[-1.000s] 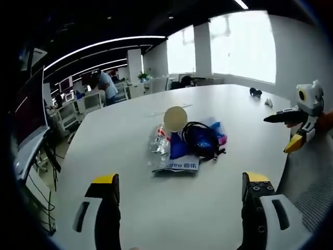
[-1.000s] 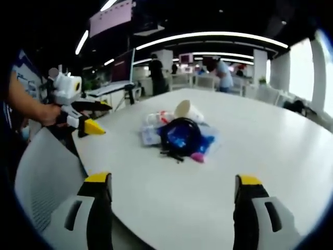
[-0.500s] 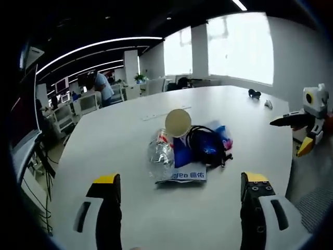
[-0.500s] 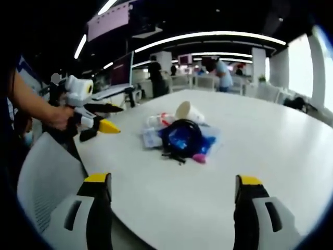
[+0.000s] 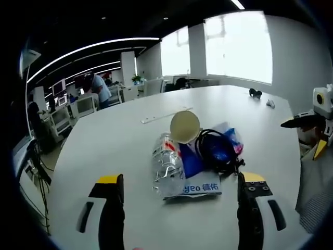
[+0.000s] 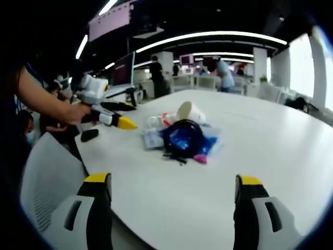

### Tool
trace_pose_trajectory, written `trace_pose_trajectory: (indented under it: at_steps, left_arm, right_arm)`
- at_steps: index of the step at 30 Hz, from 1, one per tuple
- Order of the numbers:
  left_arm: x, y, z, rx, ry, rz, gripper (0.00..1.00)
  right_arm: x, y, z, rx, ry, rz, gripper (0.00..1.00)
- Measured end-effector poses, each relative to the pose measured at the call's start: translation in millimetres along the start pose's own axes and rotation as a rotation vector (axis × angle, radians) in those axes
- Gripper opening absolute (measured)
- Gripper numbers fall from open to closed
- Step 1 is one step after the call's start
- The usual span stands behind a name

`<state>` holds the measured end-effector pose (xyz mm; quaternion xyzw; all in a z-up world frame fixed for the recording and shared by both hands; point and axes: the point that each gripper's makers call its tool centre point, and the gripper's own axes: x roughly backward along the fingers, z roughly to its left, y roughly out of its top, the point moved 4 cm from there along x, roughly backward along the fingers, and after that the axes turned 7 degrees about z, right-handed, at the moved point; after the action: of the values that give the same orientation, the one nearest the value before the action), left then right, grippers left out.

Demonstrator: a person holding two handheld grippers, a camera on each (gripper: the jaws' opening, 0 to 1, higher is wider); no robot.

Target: Arrange the tabletop items into an orderly group along one side of the table until the central work area is clear of visible clutter.

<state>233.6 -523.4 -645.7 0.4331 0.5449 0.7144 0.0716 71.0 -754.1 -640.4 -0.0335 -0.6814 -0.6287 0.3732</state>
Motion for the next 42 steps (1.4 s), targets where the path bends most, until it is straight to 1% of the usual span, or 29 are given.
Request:
trace_pose_trajectory:
  at_steps: [1, 3, 7, 11, 12, 14, 16, 18, 21, 22, 23, 24, 25, 26, 28, 30, 31, 32, 34, 36, 37, 38, 39, 40, 42]
  left_arm:
    - [-3.7, 0.5, 0.0, -0.013, -0.003, 0.003, 0.88]
    - [-9.7, 1.5, 0.6, -0.026, -0.005, 0.013, 0.87]
    - [-17.3, 6.7, 1.0, -0.032, -0.002, 0.022, 0.83]
    - [-26.2, 11.6, 2.1, -0.061, 0.004, 0.047, 0.78]
    - [-28.7, 12.4, 3.1, -0.070, 0.011, 0.058, 0.77]
    - [-32.5, 12.7, 3.9, -0.089, 0.011, 0.064, 0.74]
    - [-37.5, 11.3, 4.5, -0.112, 0.007, 0.083, 0.71]
    - [-41.4, 10.5, 4.7, -0.123, 0.008, 0.091, 0.68]
    - [-46.1, 7.8, 3.3, -0.142, 0.010, 0.128, 0.62]
    - [-47.8, 6.2, 4.2, -0.156, 0.011, 0.141, 0.60]
    - [-50.0, 4.6, 4.7, -0.198, 0.005, 0.160, 0.57]
    - [-51.8, 3.9, 4.4, -0.223, -0.001, 0.169, 0.53]
    - [-55.0, 2.5, 3.8, -0.241, -0.011, 0.177, 0.51]
    - [-57.5, 2.2, 6.5, -0.255, -0.001, 0.181, 0.50]
    - [-61.0, 0.5, 9.9, -0.255, 0.000, 0.196, 0.50]
    - [-62.0, 0.9, 14.2, -0.250, 0.001, 0.203, 0.47]
    - [-63.5, -1.7, 17.8, -0.253, 0.007, 0.221, 0.44]
    - [-64.5, -2.9, 19.1, -0.253, 0.001, 0.227, 0.44]
    - [-64.7, -5.3, 18.8, -0.214, -0.023, 0.236, 0.45]
    - [-63.6, -6.4, 20.6, -0.197, -0.027, 0.238, 0.44]
    - [-62.9, -7.9, 21.5, -0.175, -0.030, 0.246, 0.44]
    - [-62.1, -10.1, 24.7, -0.129, -0.033, 0.256, 0.43]
    - [-60.8, -10.9, 27.4, -0.101, -0.031, 0.257, 0.42]
    - [-58.8, -10.9, 29.6, -0.099, -0.044, 0.252, 0.42]
    - [-56.0, -13.2, 31.9, -0.114, -0.046, 0.257, 0.42]
  right_arm:
    - [0.3, -0.6, 0.6, 0.001, 0.001, 0.006, 0.95]
    - [0.7, 1.6, 3.1, 0.001, 0.015, -0.009, 0.95]
    - [2.0, 3.5, 1.7, -0.001, 0.006, -0.018, 0.95]
    - [1.7, 0.6, -0.7, 0.002, -0.009, -0.003, 0.94]
    - [1.5, 0.1, 0.3, 0.000, -0.003, 0.001, 0.94]
    - [0.9, 0.1, 2.5, -0.003, 0.008, 0.001, 0.94]
    - [0.5, -1.0, 3.0, 0.005, 0.007, 0.010, 0.94]
    - [1.0, 0.7, 5.2, 0.004, 0.020, 0.002, 0.94]
    - [1.2, 1.1, 6.0, 0.011, 0.022, 0.000, 0.94]
    - [1.1, 1.0, 6.1, 0.010, 0.023, 0.001, 0.94]
    - [0.8, 0.7, 5.7, 0.007, 0.023, 0.003, 0.94]
    - [0.8, 0.5, 5.6, 0.007, 0.022, 0.005, 0.94]
    - [0.8, 0.4, 4.8, 0.006, 0.020, 0.006, 0.94]
    - [0.9, 0.3, 4.6, 0.007, 0.019, 0.006, 0.94]
    - [1.1, 0.7, 4.1, 0.007, 0.016, 0.003, 0.94]
    - [1.1, 0.0, 3.3, 0.004, 0.013, 0.006, 0.94]
    - [1.0, -0.2, 3.3, 0.002, 0.013, 0.007, 0.94]
    - [0.9, -0.7, 3.4, 0.002, 0.014, 0.010, 0.94]
    - [0.6, -1.1, 4.5, 0.002, 0.021, 0.013, 0.94]
    - [0.1, -1.9, 5.9, 0.005, 0.029, 0.020, 0.94]
    - [-0.1, -2.2, 6.4, 0.007, 0.031, 0.022, 0.94]
    - [0.0, -1.8, 6.8, 0.013, 0.031, 0.021, 0.94]
    - [0.3, -1.1, 6.7, 0.017, 0.030, 0.017, 0.94]
    - [0.5, -0.5, 6.7, 0.016, 0.030, 0.013, 0.93]
    - [0.5, -0.9, 6.3, 0.004, 0.035, 0.013, 0.93]
